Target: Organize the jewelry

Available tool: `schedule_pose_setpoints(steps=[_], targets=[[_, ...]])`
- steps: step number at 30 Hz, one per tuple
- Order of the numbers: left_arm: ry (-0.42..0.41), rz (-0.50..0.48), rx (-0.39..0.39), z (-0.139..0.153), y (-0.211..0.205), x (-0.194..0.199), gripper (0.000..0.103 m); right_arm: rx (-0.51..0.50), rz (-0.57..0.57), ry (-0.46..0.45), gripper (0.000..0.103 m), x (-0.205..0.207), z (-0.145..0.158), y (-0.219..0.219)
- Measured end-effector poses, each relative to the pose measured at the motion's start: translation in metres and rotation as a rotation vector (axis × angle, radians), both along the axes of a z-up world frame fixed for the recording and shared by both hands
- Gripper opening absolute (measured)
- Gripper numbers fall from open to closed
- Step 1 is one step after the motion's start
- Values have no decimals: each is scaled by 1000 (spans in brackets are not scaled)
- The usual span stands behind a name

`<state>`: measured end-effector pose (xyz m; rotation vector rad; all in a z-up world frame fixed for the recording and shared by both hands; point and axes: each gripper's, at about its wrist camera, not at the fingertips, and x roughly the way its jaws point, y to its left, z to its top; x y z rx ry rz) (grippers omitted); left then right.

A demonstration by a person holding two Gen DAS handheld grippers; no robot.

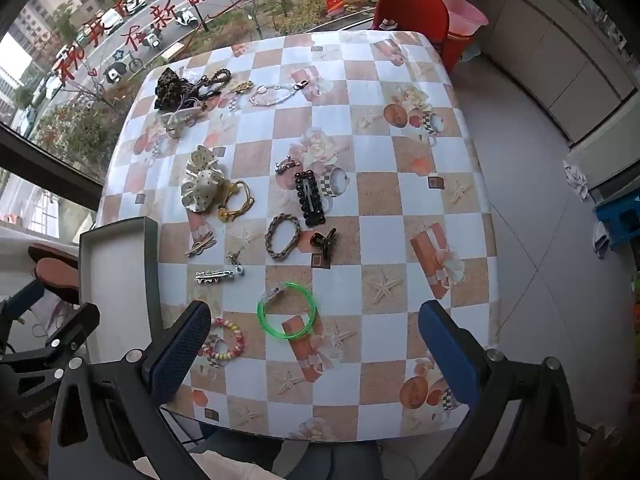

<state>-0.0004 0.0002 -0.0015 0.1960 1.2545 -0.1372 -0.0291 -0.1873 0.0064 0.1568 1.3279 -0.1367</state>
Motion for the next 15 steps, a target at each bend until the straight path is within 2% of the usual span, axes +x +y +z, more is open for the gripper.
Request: schedule_pose_setpoints(steps=[6, 13, 15], targets=[[23, -2, -13, 5, -2, -1, 103, -9, -16, 3, 103, 0, -2, -3], [25, 11, -14, -3, 5, 4, 103, -19, -22, 11, 103, 1, 3, 5], [26, 13, -13, -3, 6, 4, 103, -25, -7, 18, 103, 1, -4, 9]])
